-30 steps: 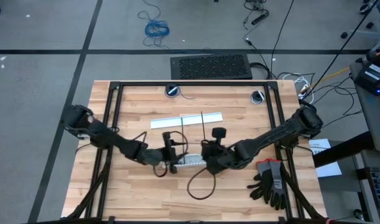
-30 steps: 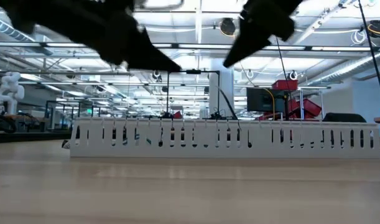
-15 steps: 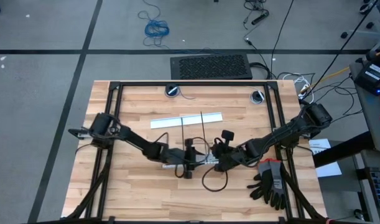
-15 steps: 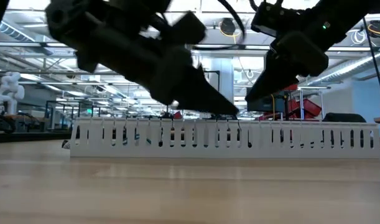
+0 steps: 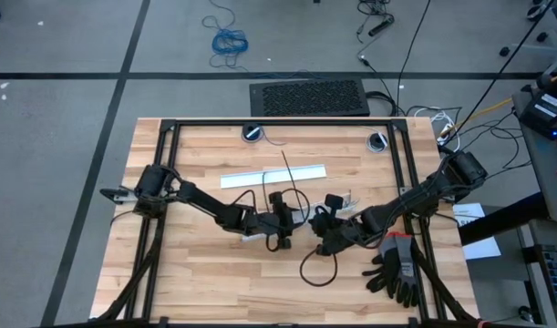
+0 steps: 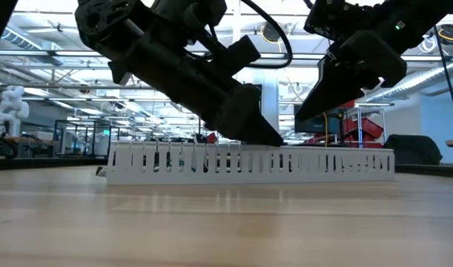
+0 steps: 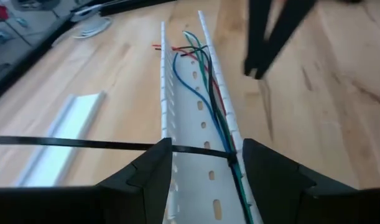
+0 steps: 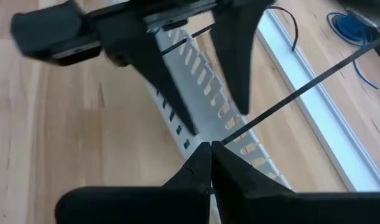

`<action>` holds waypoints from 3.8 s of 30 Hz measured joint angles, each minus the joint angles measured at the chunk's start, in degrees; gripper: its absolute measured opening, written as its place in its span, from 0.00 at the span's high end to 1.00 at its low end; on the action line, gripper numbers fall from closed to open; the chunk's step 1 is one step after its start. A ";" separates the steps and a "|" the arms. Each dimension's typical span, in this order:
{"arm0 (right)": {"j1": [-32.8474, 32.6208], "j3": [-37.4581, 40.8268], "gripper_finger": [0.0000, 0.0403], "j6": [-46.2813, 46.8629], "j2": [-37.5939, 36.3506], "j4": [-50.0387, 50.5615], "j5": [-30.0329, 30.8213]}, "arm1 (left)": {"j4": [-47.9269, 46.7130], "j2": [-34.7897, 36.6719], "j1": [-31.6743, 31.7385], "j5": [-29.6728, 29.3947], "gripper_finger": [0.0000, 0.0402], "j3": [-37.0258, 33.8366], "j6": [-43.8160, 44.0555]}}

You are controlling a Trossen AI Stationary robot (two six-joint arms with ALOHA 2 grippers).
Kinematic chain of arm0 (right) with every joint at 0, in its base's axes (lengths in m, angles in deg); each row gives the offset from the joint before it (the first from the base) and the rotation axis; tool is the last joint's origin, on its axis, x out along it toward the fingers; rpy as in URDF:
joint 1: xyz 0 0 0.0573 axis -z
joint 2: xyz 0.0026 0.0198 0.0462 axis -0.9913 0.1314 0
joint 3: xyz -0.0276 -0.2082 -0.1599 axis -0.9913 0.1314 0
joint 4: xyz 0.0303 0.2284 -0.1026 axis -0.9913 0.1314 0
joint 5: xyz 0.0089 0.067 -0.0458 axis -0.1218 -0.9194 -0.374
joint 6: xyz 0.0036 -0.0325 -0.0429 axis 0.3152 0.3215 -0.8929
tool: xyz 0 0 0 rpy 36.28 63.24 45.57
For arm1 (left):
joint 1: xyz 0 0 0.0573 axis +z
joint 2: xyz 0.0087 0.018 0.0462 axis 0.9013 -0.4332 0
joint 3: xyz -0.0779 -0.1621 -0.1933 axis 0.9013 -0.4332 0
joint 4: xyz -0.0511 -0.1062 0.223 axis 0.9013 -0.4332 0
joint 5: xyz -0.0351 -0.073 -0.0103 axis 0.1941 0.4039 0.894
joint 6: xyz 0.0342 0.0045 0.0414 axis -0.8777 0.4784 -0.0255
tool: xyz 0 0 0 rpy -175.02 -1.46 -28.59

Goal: Ziptie cables
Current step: Put the colored zip tied cable wires into the white cable duct

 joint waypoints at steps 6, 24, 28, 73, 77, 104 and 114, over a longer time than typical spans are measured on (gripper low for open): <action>-0.48 0.00 1.00 0.08 0.00 0.01 0.00 | -3.76 4.21 -0.02 -3.61 0.52 -0.08 -0.06; -0.46 -0.02 1.00 -0.18 0.02 0.21 0.02 | -9.33 3.48 6.71 8.27 0.59 -0.08 5.64; -0.46 -0.02 1.00 -0.17 0.02 0.27 0.00 | -8.79 3.48 6.80 8.31 0.60 -0.08 5.88; 4.16 -0.04 1.00 -2.85 0.02 -6.96 -1.00 | -3.40 -1.37 2.08 5.39 0.99 -0.02 -6.13; 6.34 -0.04 1.00 -2.83 0.27 -7.88 -5.12 | -6.25 -1.29 -0.91 -0.75 0.99 0.05 -12.58; 12.48 -0.04 1.00 -5.81 12.77 -23.14 -17.66 | -17.58 -1.26 -7.32 -5.93 0.99 1.07 -28.65; 11.78 -0.14 1.00 -6.47 12.18 -22.34 -18.34 | -19.50 -1.28 -7.10 -5.94 0.99 1.97 -28.24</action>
